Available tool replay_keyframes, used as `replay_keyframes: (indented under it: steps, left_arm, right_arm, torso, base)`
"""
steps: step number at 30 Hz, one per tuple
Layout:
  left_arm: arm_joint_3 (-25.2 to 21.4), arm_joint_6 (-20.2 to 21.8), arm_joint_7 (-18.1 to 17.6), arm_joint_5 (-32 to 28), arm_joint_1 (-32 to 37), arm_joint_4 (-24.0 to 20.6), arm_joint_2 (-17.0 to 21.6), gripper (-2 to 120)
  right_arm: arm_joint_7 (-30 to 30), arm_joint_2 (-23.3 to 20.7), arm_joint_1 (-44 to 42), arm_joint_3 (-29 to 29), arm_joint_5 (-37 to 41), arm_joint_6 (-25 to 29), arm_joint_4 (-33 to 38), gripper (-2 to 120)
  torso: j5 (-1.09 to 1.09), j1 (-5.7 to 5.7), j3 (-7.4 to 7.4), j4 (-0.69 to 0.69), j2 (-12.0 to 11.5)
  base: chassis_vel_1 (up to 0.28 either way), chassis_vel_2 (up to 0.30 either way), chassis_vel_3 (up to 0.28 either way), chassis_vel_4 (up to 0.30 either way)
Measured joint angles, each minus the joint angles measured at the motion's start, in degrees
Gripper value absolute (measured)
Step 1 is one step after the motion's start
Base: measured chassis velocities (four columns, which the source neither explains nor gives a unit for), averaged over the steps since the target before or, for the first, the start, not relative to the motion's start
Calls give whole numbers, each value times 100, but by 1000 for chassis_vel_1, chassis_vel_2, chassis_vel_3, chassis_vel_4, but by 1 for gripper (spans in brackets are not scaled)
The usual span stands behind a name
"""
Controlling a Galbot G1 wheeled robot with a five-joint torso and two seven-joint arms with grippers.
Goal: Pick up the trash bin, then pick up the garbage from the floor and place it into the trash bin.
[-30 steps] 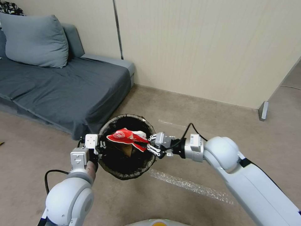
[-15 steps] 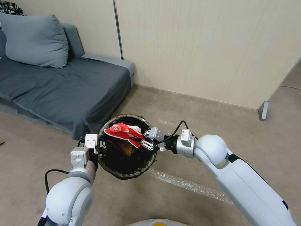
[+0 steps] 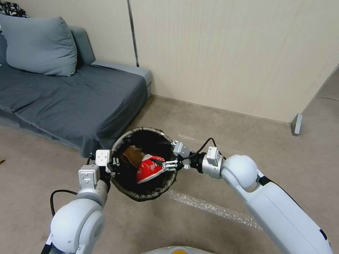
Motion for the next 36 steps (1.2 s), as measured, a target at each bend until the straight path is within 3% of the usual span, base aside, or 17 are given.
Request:
replay_keyframes:
  steps: [2,3,5,10,12,14,15,18,19,21,25,36]
  left_arm:
    - [0,0,0,-1,0,-1,2,0]
    - [0,0,-1,-6,0,-13,15,0]
    - [-1,0,-8,-12,1,-26,29,0]
    - [-1,0,-37,-52,19,-83,29,0]
    - [6,0,-72,-107,35,-109,2,0]
    - [17,0,-78,-105,44,-109,-13,0]
    - [62,0,-85,-94,57,-108,-63,0]
    - [152,-5,-82,-31,49,-39,-238,0]
    - [152,-5,-82,-31,49,-39,-238,0]
    - [222,-35,-87,-4,35,19,-340,0]
    - [281,-88,-131,-33,48,54,-397,0]
    - [243,-261,-139,111,144,108,-474,0]
  right_arm:
    - [1,0,-2,1,0,0,0,87]
    - [14,4,-20,16,0,0,0,95]
    - [24,8,-59,77,15,2,31,99]
    - [304,191,-265,717,28,-58,516,100]
    - [1267,547,-503,1514,-139,-346,975,100]
    - [1446,657,-586,1714,-166,-379,1064,100]
    - [1721,878,-790,2149,-274,-389,1227,100]
    - [2360,1479,-1615,3125,-813,-167,1562,100]
    - [2360,1479,-1615,3125,-813,-167,1562,100]
    - [2940,1885,-2298,3578,-1290,189,1596,100]
    - [3560,2295,-2696,3990,-1756,701,1365,100]
    - [4129,2700,-3008,4081,-1986,896,1417,100]
  torso:
    - [0,0,0,0,0]
    - [0,0,0,0,0]
    - [0,0,0,0,0]
    - [1,0,0,1,0]
    - [0,0,0,3,0]
    - [0,0,0,2,0]
    - [0,0,0,2,0]
    - [0,0,0,-1,0]
    - [0,0,0,-1,0]
    - [0,0,0,-3,0]
    - [2,0,0,-1,0]
    - [-1,0,0,1,0]
  base:
    - [0,0,0,0]
    - [0,0,0,0]
    - [0,0,0,0]
    - [0,0,0,0]
    - [0,0,0,0]
    - [0,0,0,0]
    - [0,0,0,0]
    - [0,0,0,0]
    - [0,0,0,0]
    - [0,0,0,0]
    - [0,0,0,0]
    - [0,0,0,0]
